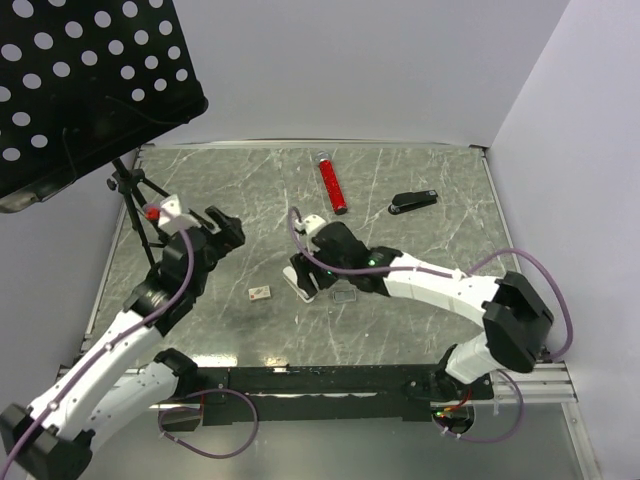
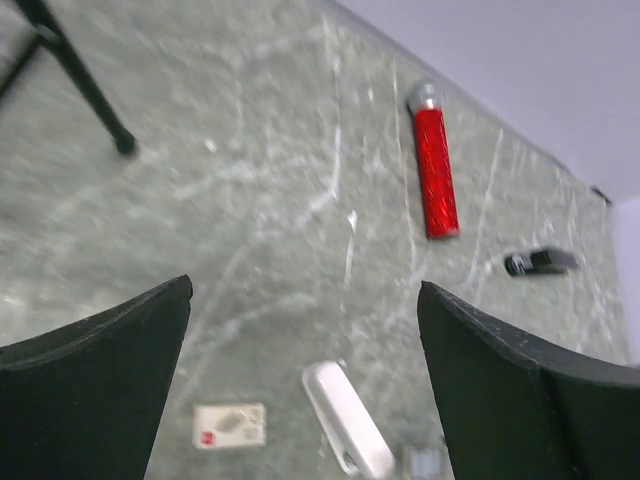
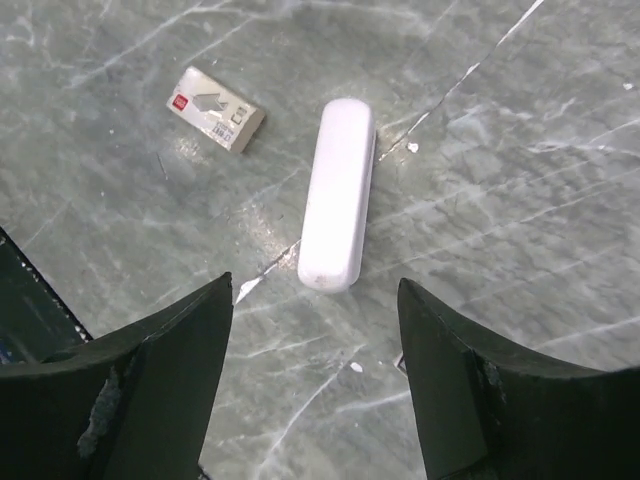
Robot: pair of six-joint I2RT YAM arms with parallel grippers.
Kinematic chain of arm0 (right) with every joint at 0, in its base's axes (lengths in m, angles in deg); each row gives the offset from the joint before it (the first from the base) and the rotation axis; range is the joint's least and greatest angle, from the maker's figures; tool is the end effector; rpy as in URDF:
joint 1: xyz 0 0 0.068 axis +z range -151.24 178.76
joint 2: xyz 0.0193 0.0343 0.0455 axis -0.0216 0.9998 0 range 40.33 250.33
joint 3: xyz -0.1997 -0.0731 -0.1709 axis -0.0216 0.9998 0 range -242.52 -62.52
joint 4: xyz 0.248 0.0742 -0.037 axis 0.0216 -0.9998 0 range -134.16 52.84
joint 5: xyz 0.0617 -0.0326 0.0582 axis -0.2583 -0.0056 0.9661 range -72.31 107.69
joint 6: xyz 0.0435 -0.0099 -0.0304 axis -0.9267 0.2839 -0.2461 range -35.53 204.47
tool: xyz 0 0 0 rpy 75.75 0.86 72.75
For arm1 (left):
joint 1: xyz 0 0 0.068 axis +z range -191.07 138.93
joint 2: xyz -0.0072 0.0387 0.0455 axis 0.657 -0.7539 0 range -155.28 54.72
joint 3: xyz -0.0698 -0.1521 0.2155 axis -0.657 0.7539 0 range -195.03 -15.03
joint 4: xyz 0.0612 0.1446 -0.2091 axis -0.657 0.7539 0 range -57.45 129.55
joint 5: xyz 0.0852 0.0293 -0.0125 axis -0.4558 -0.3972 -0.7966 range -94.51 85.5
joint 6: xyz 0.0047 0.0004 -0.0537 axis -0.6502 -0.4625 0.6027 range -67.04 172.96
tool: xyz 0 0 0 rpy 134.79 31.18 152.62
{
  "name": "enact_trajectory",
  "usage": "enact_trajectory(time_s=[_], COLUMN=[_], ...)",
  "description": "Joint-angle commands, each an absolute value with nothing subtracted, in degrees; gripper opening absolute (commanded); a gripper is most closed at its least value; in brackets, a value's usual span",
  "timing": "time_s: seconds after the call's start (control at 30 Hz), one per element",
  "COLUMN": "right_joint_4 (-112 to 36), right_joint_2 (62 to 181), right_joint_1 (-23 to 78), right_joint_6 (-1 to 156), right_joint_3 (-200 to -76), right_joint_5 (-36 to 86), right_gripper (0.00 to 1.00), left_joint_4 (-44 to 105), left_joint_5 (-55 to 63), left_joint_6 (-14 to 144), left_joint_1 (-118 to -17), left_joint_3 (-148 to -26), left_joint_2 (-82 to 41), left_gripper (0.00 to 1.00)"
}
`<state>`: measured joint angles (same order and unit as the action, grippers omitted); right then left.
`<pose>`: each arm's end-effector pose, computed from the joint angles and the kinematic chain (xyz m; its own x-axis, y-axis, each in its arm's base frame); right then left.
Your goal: Load the staples into the stapler
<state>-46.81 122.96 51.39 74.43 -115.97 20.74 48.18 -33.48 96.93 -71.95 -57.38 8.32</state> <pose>0.1895 0.2512 0.2395 -0.5175 -0.3908 -0.7613 -0.7399 0.6512 0.1686 0.1682 -0.0804 0.3119 -0.2479 -0.5595 -0.7909 -0.1592 0.8288 -0.5364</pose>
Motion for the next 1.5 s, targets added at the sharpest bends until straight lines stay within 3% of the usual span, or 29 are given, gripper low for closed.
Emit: enact_trajectory(time_s=[0.0, 0.6, 0.8, 1.03, 1.23, 1.47], right_joint_4=[-63.51, -83.30, -85.67, -83.84, -79.44, -77.33], right_joint_2=[128.30, 150.27, 153.09, 154.94, 156.35, 156.87], right_joint_1=[51.67, 53.96, 54.13, 54.57, 54.93, 54.93], right_joint_6=[74.19, 72.87, 71.73, 70.68, 69.18, 68.91], right_joint_3=[-125.88, -150.23, -152.52, -148.67, -142.25, -140.04], right_joint_5=[18.66, 14.27, 12.94, 13.12, 13.64, 13.21], right_gripper=[0.72, 0.60, 0.45, 0.09, 0.00, 0.00], left_joint_4=[38.80, 20.95, 19.27, 19.45, 19.45, 19.45], left_joint_5=[-41.15, -43.35, -43.00, -41.07, -40.28, -38.17], left_joint_6=[86.91, 70.37, 68.52, 69.48, 70.01, 71.06], left_joint_1=[-71.75, -70.96, -70.61, -69.03, -68.32, -67.97], left_joint_3=[-52.92, -45.44, -45.17, -45.88, -45.79, -45.79], left_joint_2=[13.93, 14.55, 15.61, 15.07, 14.73, 14.11], left_gripper=[0.99, 0.99, 0.99, 0.99, 0.99, 0.99])
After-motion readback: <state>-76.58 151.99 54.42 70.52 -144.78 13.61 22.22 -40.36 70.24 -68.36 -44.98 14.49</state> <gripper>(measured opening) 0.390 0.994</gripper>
